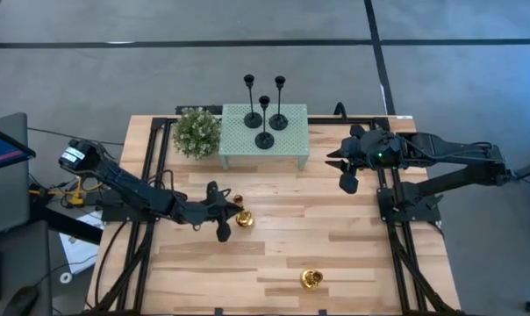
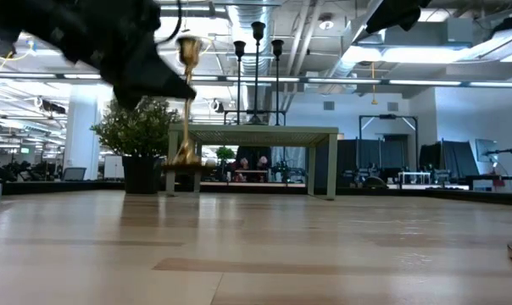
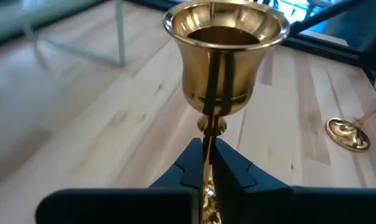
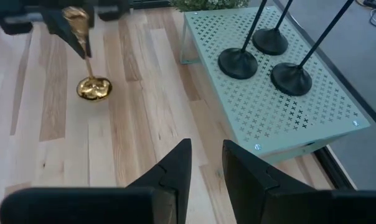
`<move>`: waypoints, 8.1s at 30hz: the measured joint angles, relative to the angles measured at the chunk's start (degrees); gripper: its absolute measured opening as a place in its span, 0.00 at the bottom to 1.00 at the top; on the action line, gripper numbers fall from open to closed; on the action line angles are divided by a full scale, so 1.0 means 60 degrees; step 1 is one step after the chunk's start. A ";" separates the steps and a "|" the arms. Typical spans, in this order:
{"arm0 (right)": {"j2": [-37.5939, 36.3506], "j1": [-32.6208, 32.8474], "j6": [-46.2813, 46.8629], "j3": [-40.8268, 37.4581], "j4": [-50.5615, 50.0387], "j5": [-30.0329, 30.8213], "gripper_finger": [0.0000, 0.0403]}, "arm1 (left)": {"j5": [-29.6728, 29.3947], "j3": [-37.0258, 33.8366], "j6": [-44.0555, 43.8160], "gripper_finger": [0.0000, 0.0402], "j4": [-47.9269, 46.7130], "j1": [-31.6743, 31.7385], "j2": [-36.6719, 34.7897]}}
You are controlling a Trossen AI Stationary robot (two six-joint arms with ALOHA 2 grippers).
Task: Pick & Place candle stick holders
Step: Put the top gold candle holder on the shelf, then put the gold candle holder on the shelf
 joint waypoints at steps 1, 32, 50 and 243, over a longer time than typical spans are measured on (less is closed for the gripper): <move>0.0000 0.0000 0.0000 0.0000 0.0000 0.0000 0.20 | 0.0007 0.0263 0.0272 0.03 -0.0304 0.0001 -0.0074; 0.0004 0.0018 0.0251 -0.0004 -0.0219 0.0003 0.20 | 0.3865 0.4757 0.3480 0.03 -0.5425 0.7157 -0.1390; 0.0004 0.0018 0.0251 -0.0004 -0.0219 0.0000 0.20 | 0.4945 0.4783 0.3256 0.03 -0.5146 0.8725 -0.0525; 0.0075 0.6700 0.5829 -0.5628 0.4795 -0.0525 0.05 | 0.7837 0.0506 0.4739 0.02 -0.3911 0.1734 -0.5053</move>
